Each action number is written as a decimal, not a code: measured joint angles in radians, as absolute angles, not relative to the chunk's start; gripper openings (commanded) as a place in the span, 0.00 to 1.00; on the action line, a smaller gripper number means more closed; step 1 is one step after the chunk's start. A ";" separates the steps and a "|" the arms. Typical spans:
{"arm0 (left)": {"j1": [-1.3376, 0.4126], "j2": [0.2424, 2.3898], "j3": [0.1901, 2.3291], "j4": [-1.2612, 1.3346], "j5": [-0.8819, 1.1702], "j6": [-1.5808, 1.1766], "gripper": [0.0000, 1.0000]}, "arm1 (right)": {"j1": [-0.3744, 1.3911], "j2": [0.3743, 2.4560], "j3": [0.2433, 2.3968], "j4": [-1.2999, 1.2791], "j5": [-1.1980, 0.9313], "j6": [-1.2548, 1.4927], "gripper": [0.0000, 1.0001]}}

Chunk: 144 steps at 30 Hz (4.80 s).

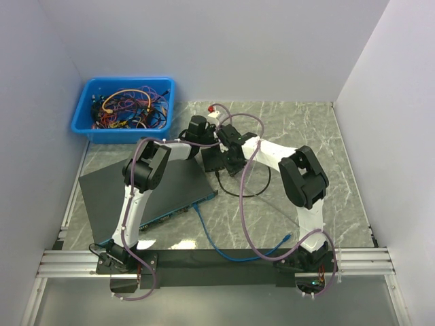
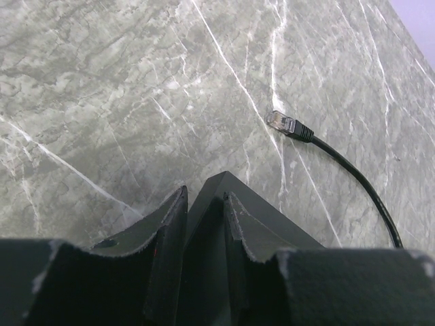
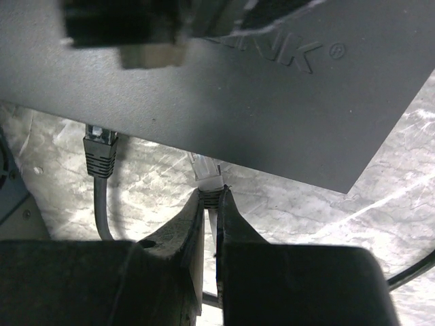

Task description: Insert the plug into the switch port

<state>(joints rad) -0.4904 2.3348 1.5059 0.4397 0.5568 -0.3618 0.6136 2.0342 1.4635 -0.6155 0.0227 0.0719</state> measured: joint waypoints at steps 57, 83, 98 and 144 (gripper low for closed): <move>-0.501 2.268 1.357 0.553 0.410 -0.458 0.31 | 0.573 2.040 1.479 -0.642 0.064 0.072 0.00; -0.496 2.317 1.390 0.630 0.428 -0.434 0.30 | 0.558 2.066 1.512 -0.615 0.004 -0.002 0.00; -0.479 2.335 1.390 0.682 0.419 -0.449 0.31 | 0.548 2.101 1.565 -0.624 0.002 0.024 0.00; -0.467 2.119 1.491 -0.044 0.246 -0.461 0.60 | 0.756 1.469 0.974 -0.010 0.270 0.299 0.88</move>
